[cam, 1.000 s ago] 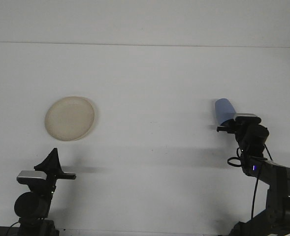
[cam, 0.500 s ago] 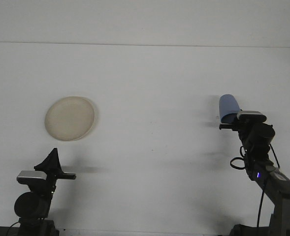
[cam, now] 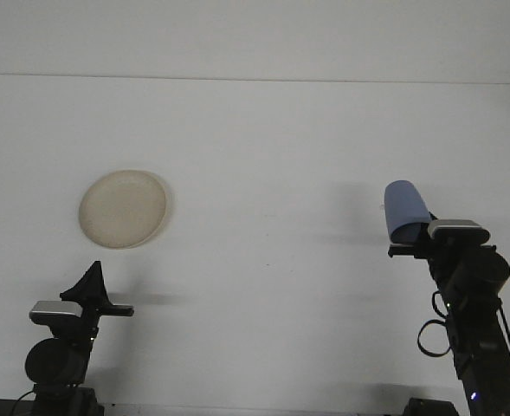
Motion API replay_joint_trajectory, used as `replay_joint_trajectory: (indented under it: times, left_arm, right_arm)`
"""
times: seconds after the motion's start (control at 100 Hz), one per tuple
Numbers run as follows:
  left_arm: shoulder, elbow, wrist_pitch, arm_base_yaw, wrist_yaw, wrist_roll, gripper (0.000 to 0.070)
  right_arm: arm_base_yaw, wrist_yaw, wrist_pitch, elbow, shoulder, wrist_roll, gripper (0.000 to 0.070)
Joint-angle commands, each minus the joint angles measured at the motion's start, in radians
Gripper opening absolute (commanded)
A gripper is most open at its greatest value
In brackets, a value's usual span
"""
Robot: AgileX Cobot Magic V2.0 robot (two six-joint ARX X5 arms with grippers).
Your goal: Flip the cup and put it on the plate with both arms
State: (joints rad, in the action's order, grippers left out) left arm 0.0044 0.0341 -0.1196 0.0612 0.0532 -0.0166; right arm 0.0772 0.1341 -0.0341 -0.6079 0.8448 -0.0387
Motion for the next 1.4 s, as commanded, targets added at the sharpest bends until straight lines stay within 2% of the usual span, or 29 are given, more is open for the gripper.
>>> replay_joint_trajectory:
  times: [0.0, 0.2, 0.28, 0.54, 0.71, 0.82, 0.95, 1.39]
  left_arm:
    - [-0.001, -0.02, -0.012, 0.0, -0.001, 0.002, 0.0012]
    - [-0.001, -0.02, -0.012, 0.0, -0.001, 0.002, 0.0012]
    - [-0.001, -0.02, -0.012, 0.0, -0.001, 0.002, 0.0012]
    - [-0.001, -0.02, -0.012, 0.0, -0.001, 0.002, 0.0012]
    - [-0.001, -0.02, -0.012, 0.0, -0.001, 0.002, 0.0012]
    - [-0.001, -0.02, -0.012, 0.0, -0.001, 0.002, 0.0012]
    - [-0.001, -0.02, -0.012, 0.0, -0.001, 0.002, 0.0012]
    - [-0.001, -0.02, -0.012, 0.0, -0.001, 0.002, 0.0012]
  right_arm:
    - [-0.016, -0.003, -0.081, -0.03, -0.047, -0.026, 0.0006]
    - [-0.082, -0.003, -0.403, -0.137, -0.148, -0.104, 0.0004]
    - [-0.117, -0.003, -0.522, -0.202, -0.149, -0.108, 0.0004]
    - [-0.263, -0.002, -0.805, -0.441, -0.023, -0.198, 0.0004]
    - [-0.368, -0.003, -1.011, -0.617, 0.156, -0.195, 0.0004]
    - [-0.44, -0.008, -1.104, -0.711, 0.283, -0.163, 0.0004]
    - [-0.525, -0.058, -1.18, -0.798, 0.428, -0.147, 0.0005]
    - [-0.757, -0.082, -1.229, -0.981, 0.811, -0.101, 0.0009]
